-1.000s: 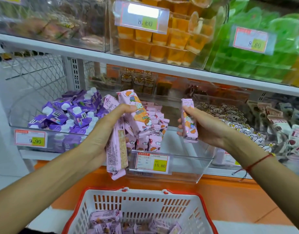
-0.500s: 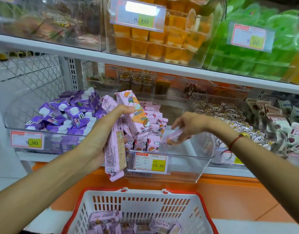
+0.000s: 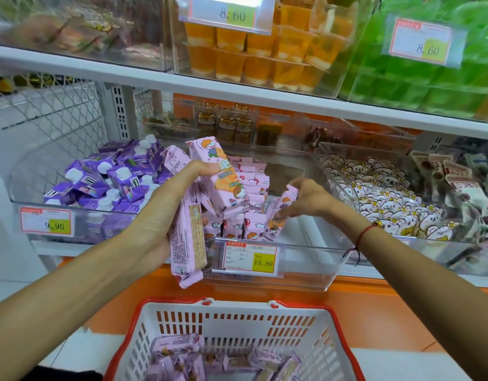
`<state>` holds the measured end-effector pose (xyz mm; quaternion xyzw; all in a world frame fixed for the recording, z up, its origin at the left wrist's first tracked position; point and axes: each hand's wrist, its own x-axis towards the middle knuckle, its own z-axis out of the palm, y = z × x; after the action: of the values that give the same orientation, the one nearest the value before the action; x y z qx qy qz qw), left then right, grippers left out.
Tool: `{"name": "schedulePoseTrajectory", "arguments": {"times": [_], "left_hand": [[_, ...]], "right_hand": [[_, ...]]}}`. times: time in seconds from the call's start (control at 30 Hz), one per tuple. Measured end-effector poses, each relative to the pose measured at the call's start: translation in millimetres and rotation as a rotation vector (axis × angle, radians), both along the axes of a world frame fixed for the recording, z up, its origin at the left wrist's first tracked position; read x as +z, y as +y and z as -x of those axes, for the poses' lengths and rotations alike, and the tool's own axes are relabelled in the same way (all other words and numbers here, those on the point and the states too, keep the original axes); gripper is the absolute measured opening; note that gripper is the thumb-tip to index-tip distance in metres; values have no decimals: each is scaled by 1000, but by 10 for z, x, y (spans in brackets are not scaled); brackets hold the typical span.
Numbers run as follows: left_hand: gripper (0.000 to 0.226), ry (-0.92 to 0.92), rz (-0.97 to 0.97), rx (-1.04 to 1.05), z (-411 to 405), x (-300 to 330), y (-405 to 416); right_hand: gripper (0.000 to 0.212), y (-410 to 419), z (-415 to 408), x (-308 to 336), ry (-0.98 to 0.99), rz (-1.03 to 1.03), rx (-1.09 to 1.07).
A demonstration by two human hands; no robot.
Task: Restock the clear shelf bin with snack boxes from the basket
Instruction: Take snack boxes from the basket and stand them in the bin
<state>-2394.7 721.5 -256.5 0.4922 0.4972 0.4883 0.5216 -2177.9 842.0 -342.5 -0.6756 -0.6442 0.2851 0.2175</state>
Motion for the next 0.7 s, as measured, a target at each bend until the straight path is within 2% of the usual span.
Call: {"name": "schedulePoseTrajectory", "arguments": {"times": [0.03,0.13,0.17,0.23,0.33,0.47,0.53,0.57,0.67,0.7], "left_hand": [[39,-16,10,-2,-2,1,1],[39,-54,45,10,9,-25,15],[39,-67,62,4,12,-41,34],[39,-83,105,8,28,-63,45],[39,-82,102,19,26,-91,51],[31,-110,93,55,61,-135,69],[25,-130,115,76,63,-150,97],[28,-122,110,82,68,-163,133],[68,-95,100,68,60,-165,217],[72,-81,116,77,72,-167,235]], "right_hand": [[44,1,18,9,77,42,9],[22,27,29,14,172,118,40],[21,37,26,16,206,113,46],[25,61,35,4,246,85,66],[30,82,99,-24,124,3,80],[53,90,249,-82,112,-124,-32],[47,99,280,-81,120,-101,-17],[39,98,281,-66,155,-68,-6],[19,88,242,-22,192,1,11],[17,80,234,-16,174,10,20]]}}
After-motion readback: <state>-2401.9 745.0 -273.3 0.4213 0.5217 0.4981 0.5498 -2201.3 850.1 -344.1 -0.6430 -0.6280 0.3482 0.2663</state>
